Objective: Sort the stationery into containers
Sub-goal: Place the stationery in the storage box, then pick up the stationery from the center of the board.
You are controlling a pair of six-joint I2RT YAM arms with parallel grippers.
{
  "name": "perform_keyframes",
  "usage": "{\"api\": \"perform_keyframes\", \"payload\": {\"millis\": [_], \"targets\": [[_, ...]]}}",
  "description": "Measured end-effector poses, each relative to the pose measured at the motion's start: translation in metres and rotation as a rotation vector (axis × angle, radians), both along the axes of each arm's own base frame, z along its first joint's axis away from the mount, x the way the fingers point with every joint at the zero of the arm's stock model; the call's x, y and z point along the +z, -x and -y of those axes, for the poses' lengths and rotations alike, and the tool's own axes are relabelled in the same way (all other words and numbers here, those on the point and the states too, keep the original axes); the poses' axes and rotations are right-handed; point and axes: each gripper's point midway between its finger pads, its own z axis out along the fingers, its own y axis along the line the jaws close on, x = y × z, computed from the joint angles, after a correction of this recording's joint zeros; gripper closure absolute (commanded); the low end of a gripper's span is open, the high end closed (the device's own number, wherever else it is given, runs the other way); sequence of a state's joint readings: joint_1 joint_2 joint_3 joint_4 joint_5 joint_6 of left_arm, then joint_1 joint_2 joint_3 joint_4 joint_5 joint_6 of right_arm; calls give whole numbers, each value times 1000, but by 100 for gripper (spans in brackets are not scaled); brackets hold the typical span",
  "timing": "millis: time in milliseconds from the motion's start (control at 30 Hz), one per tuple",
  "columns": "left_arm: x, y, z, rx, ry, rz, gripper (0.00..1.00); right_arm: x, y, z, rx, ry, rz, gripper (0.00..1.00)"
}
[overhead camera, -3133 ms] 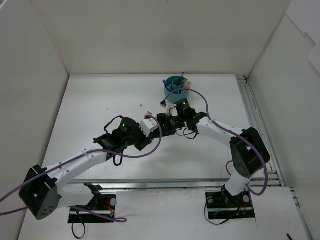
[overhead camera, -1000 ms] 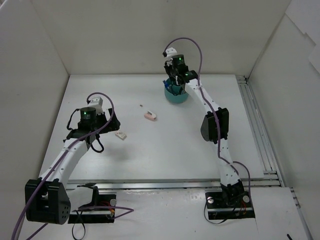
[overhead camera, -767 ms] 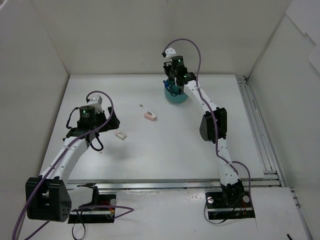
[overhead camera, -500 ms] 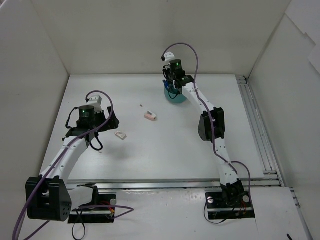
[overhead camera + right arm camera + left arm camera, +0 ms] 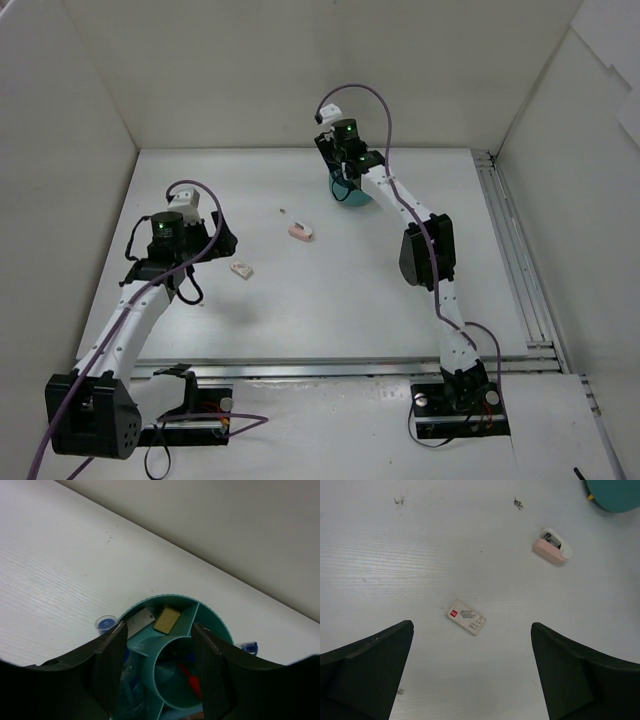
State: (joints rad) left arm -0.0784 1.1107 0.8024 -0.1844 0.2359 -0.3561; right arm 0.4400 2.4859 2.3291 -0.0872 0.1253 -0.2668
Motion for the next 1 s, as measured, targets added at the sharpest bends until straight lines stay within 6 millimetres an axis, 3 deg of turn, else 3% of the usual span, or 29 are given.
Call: {"api": "perform_keyframes", "payload": {"millis": [133,267,367,433,533,667,867,1000], "targets": [[18,6,-1,1,5,60,0,36,24,-13,38,12,31,39],[22,17,-3,12,7,80,0,66,67,-31,132,27,44,18],[19,24,-5,30,11,70,0,77,103,-49,255,25,28,2],[15,28,-6,38,12,55,0,75,127,-65,355,11,3,2],[9,32,-8,49,18,36,0,60,147,-82,456,-13,-53,2],[3,40,-8,58,28,20,0,23,158,-86,505,-3,-158,2],[2,46,-9,69,38,16,0,-52,152,-90,507,63,-302,2],[0,48,-9,72,40,8,0,-97,161,-87,517,95,-405,2]]}}
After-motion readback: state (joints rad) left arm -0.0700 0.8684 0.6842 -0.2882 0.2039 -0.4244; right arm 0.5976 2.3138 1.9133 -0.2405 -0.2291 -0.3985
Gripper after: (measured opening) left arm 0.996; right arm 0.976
